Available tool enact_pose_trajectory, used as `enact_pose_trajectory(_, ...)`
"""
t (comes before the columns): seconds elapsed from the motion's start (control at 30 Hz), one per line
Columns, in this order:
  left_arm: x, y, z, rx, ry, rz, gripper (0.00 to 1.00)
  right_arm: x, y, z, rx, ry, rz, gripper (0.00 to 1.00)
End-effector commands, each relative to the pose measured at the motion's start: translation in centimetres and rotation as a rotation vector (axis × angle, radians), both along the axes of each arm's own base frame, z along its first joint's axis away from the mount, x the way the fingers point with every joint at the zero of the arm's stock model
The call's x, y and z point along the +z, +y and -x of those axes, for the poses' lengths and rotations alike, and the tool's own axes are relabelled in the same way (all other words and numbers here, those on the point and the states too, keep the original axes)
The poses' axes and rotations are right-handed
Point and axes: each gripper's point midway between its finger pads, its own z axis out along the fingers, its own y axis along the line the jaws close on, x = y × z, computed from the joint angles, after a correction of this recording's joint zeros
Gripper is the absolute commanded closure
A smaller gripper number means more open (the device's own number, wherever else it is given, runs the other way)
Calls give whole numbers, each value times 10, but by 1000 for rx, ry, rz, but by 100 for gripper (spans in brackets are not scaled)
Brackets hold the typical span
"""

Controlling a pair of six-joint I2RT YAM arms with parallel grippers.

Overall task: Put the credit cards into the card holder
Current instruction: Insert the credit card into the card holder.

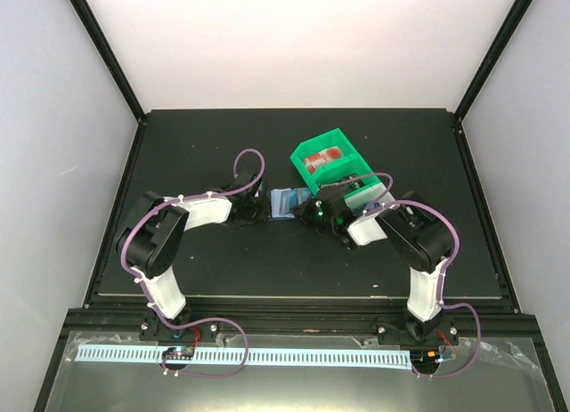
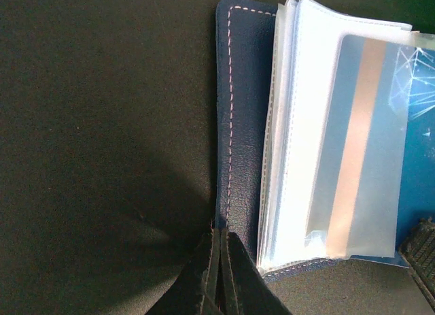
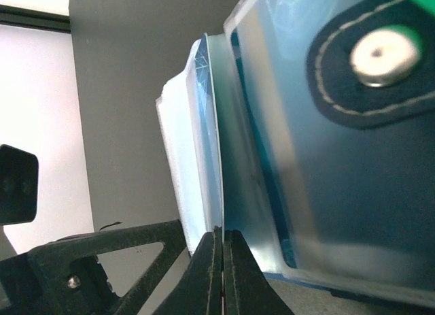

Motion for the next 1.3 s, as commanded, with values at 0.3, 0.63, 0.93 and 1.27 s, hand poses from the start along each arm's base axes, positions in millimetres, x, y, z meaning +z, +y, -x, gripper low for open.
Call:
enact_pose_trajectory(0.3, -14, 9, 27, -32, 86, -45, 97, -17, 4, 0, 96, 25, 101, 93)
enact_pose_trajectory(0.63, 21, 10, 21, -52, 14, -52, 81, 12, -16, -7, 130, -28, 323, 62)
enact_pose_trajectory(0.93, 35, 7, 14, -50, -19, -35, 69, 27, -20, -26, 215, -92, 534, 60)
enact_pose_trajectory(1.27, 47, -21, -4, -75, -67, 107, 62, 0, -5, -35, 300, -69, 565, 65)
